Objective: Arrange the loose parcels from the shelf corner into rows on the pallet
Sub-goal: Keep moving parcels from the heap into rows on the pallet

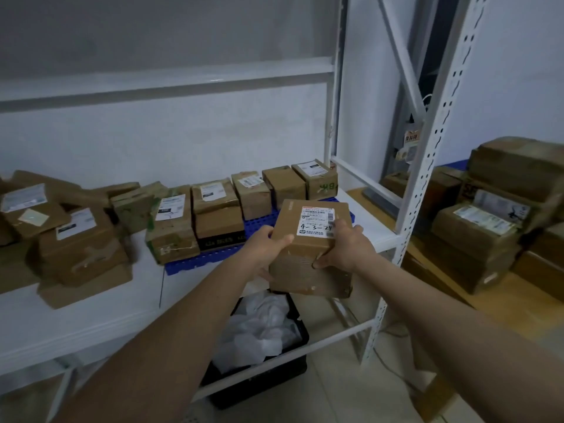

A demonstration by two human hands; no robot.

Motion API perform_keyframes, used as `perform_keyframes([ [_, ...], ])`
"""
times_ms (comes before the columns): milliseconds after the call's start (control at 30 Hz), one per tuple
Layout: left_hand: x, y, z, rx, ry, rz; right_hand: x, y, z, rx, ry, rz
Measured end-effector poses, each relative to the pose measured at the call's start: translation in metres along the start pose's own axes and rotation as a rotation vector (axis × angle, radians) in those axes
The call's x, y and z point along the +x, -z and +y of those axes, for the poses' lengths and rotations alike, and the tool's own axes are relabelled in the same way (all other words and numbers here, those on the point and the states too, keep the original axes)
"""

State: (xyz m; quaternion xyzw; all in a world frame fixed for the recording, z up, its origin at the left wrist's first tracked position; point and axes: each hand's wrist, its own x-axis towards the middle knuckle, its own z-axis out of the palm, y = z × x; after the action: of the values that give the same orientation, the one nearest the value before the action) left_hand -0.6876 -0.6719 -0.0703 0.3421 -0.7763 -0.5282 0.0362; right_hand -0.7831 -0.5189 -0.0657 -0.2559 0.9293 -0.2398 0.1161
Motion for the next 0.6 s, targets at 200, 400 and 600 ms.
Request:
perform_keyframes([
  [200,0.034,-0.035,0.026,-0.072,0.021,0.022,0.032,0.015,0.028,0.047,-0.033,0.028],
  [400,0.085,-0.05,0.056,-0.069,0.009,-0.011,0.074,0.03,0.043,0.113,-0.12,0.072],
  [600,0.154,-0.038,0.076,-0.066,-0.023,0.007,0.125,0.039,0.04,0.369,-0.224,0.006],
])
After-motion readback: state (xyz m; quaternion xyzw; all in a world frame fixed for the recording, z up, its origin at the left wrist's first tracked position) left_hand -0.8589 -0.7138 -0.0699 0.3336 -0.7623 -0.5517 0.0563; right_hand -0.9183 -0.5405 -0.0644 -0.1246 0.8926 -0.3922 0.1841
